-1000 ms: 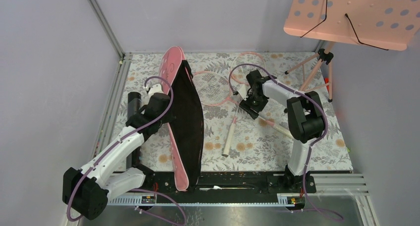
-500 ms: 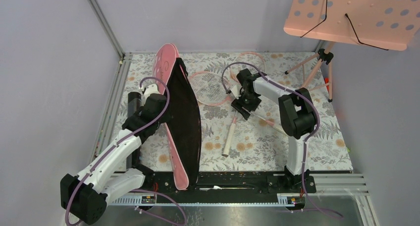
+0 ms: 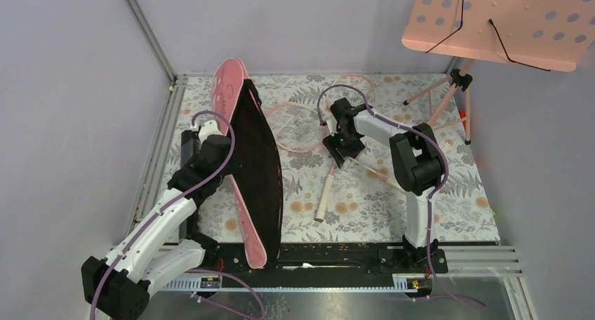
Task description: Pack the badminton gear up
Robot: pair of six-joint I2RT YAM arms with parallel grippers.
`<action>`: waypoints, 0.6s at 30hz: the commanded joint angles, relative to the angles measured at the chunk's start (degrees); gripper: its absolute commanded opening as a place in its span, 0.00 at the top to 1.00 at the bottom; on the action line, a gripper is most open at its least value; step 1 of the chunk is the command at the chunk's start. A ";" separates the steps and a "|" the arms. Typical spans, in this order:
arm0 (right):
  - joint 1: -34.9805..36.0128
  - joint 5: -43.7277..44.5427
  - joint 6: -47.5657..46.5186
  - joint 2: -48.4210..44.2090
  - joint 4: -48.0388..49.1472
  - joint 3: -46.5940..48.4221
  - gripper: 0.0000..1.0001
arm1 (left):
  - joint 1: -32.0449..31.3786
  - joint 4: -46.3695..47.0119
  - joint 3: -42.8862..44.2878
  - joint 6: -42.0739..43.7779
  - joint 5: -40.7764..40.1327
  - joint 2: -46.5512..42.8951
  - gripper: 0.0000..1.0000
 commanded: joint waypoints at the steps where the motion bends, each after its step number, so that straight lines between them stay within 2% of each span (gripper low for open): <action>1: 1.69 6.74 1.54 -2.34 -2.08 -3.80 0.34 | 0.49 3.18 0.28 -0.53 -1.89 -1.90 1.00; 4: 1.87 6.63 -0.81 -1.69 -3.90 -4.33 0.46 | 0.53 3.32 -0.06 -0.59 -1.72 -2.44 1.00; 7: 2.17 7.34 -0.69 -0.63 -3.74 -3.86 0.72 | 0.56 3.53 -0.30 -0.57 -1.50 -2.87 1.00; 9: 2.31 7.83 -0.33 -0.15 -3.40 -3.50 0.85 | 0.58 3.54 -0.22 -0.55 -1.53 -3.00 1.00; 14: 3.05 10.47 -0.16 -2.46 -2.39 -2.26 0.99 | 0.58 4.07 -0.54 -0.64 -1.50 -2.86 1.00; 18: 4.48 13.28 0.14 -7.65 -1.56 -0.64 1.00 | 0.69 4.78 -0.42 -0.94 -1.95 -1.91 1.00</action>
